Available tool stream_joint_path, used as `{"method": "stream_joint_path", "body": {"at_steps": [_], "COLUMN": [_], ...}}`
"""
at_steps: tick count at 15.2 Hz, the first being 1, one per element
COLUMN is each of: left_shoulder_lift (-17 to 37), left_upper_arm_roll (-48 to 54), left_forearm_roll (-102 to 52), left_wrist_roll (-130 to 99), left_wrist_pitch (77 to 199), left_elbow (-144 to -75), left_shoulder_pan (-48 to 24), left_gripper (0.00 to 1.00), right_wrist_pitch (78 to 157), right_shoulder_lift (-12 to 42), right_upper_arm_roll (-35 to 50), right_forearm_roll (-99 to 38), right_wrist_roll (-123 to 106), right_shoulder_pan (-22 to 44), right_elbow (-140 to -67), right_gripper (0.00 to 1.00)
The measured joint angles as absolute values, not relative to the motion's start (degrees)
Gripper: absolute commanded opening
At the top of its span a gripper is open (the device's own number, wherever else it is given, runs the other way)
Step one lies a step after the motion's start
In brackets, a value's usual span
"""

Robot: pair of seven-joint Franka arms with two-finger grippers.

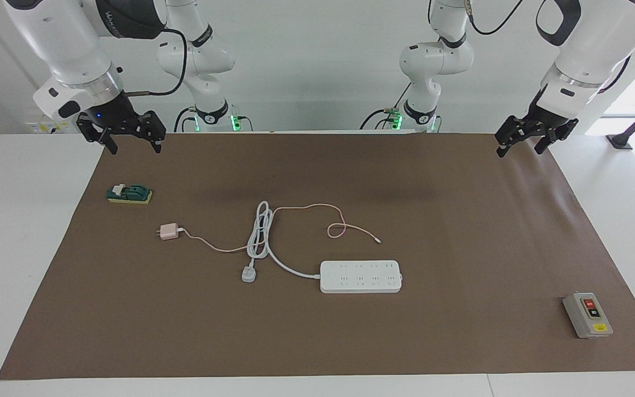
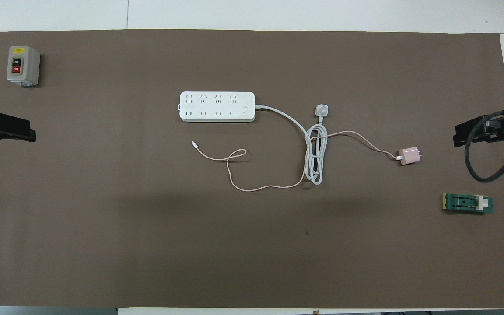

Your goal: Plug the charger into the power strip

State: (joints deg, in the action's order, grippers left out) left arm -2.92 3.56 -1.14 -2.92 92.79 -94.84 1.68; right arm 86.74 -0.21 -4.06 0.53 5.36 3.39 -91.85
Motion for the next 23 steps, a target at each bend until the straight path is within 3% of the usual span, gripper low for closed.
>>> {"method": "stream_joint_path", "body": {"at_steps": [4,14,18,23], "left_shoulder_lift": [-2.9,-2.9,-2.8,-2.6], "left_upper_arm_roll": [3.5,3.5,3.6,3.9], "left_forearm_roll": [-1.1,-1.1,-4.6,-14.8], "left_wrist_roll": [-3.4,-3.6,-2.4,-2.2], "left_wrist_pitch": [92.8,94.4,93.7,93.7], "left_elbow": [-94.8,-93.1,-92.6,-92.4], "left_shoulder_pan": [1.7,1.7,1.7,1.0], "left_gripper": [1.0,1.0,1.0,1.0], "right_wrist_pitch": [91.1,121.4,123.1,125.8], "right_shoulder_lift": [-1.0,-1.1,1.0,4.6], "right_upper_arm_roll": [-4.4,-4.9,-4.8,-5.0], "right_forearm_roll": [-2.0,-5.6,-8.0,-20.4], "right_wrist_roll": [21.7,72.4,74.9,61.7], "right_shoulder_pan": [3.2,-1.0,-1.7,-3.8], "right_elbow": [-97.2,-117.0,-118.2,-118.6], "right_gripper": [1.0,1.0,1.0,1.0]}}
